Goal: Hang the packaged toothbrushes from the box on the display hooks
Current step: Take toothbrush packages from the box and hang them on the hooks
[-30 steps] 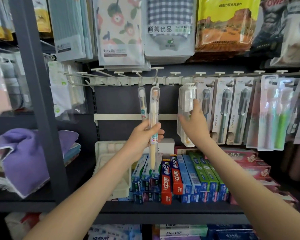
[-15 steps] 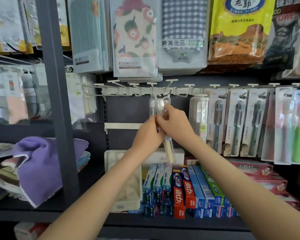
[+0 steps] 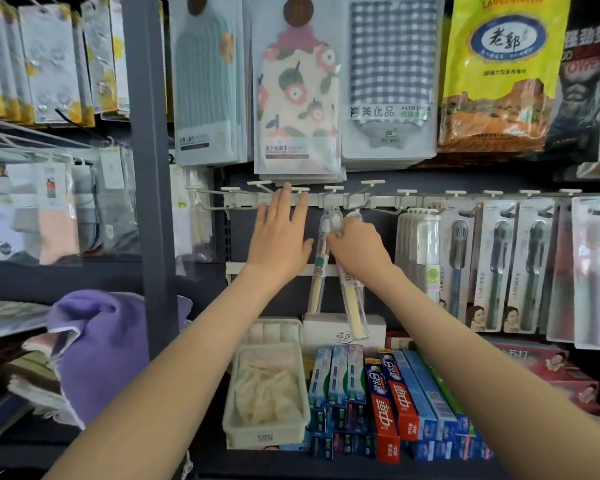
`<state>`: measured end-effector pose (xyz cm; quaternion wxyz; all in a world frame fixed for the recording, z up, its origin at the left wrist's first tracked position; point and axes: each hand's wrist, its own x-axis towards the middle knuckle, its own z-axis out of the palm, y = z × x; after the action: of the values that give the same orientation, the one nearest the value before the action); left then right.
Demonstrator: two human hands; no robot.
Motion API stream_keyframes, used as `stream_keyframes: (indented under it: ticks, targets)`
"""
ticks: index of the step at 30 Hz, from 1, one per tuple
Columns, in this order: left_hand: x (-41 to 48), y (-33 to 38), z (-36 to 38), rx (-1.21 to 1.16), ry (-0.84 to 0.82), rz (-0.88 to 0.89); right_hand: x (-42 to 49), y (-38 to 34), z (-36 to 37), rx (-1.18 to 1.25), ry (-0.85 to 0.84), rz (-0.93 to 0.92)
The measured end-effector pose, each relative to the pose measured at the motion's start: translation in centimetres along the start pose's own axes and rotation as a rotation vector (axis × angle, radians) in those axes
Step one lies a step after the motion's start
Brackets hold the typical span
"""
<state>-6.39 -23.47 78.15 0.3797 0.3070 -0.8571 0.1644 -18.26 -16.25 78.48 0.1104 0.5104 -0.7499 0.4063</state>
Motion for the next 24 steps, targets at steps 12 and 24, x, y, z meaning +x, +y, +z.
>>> stream_keyframes:
  ticks: [12, 24]
  targets:
    - [-3.0, -0.6, 3.4, -0.071, 0.114, 0.106, 0.6, 0.9, 4.8, -0.016, 0.051, 0.085]
    - [-17.1, 5.6, 6.9, -0.255, 0.045, -0.008, -14.8, 8.0, 6.6, 0.151, -0.049, -0.148]
